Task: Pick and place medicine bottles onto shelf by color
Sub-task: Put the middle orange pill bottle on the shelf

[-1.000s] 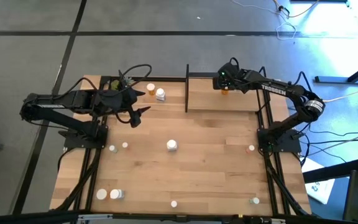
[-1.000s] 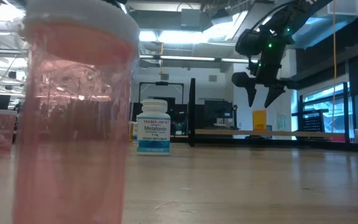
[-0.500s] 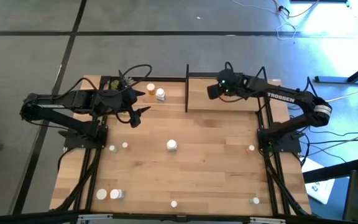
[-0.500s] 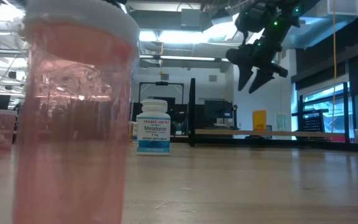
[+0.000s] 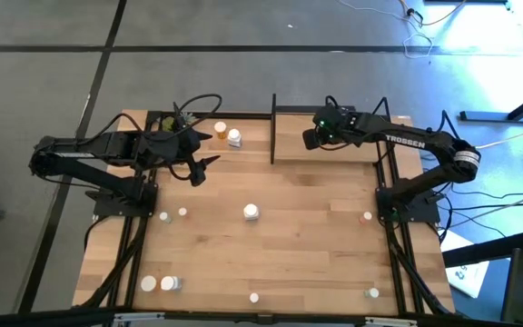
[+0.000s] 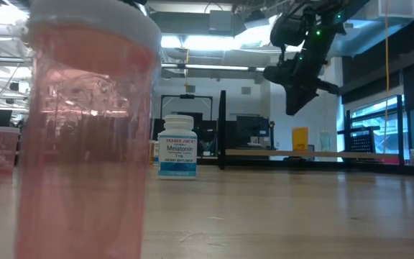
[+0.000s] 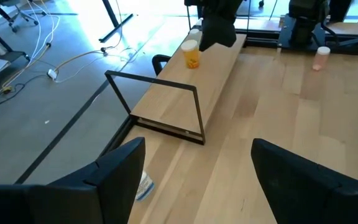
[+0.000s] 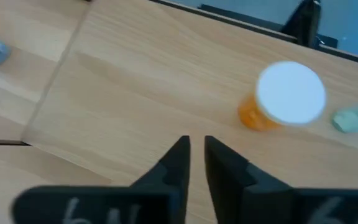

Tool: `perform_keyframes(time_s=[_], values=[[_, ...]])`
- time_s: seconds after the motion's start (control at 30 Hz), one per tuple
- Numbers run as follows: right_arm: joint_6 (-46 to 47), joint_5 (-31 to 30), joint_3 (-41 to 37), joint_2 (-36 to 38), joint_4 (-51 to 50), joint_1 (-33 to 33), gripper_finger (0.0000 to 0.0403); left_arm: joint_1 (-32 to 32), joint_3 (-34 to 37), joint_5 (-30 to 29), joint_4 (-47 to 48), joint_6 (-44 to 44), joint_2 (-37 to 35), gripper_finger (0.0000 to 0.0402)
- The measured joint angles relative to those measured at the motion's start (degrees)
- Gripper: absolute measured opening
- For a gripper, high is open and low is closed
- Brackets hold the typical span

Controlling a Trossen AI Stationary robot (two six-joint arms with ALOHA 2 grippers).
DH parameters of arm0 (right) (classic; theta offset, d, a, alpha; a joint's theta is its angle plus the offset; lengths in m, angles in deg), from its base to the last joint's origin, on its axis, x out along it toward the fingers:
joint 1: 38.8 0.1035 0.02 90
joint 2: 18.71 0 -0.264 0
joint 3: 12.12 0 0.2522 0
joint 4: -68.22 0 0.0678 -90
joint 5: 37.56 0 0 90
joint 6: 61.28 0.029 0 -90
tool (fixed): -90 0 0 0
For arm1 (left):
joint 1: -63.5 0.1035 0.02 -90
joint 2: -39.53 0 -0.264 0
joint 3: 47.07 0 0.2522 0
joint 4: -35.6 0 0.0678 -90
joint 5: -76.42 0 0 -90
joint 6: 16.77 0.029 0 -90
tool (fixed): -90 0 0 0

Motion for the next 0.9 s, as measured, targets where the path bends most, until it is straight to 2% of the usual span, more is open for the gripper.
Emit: perform_keyframes(time_s=[0.13, 0.37, 0.6, 0.9], values=[[-0.2, 0.0, 0.0, 0.0, -0.5, -0.7, 0.0007, 0.0, 0.0, 0.0, 0.0, 0.0, 0.0, 0.0289], [-0.6, 1.9, 0.0, -0.2, -0.6, -2.6, 0.0005, 0.0, 0.0, 0.0, 0.0, 0.0, 0.0, 0.0289], [-1.7, 2.5, -0.1, -3.8, -0.6, -4.7, 0.0006, 0.0, 0.0, 0.0, 0.0, 0.0, 0.0, 0.0289], [-1.9, 0.1, -0.1, -4.5, -0.5, -6.1, 0.0005, 0.0, 0.0, 0.0, 0.0, 0.0, 0.0, 0.0289]])
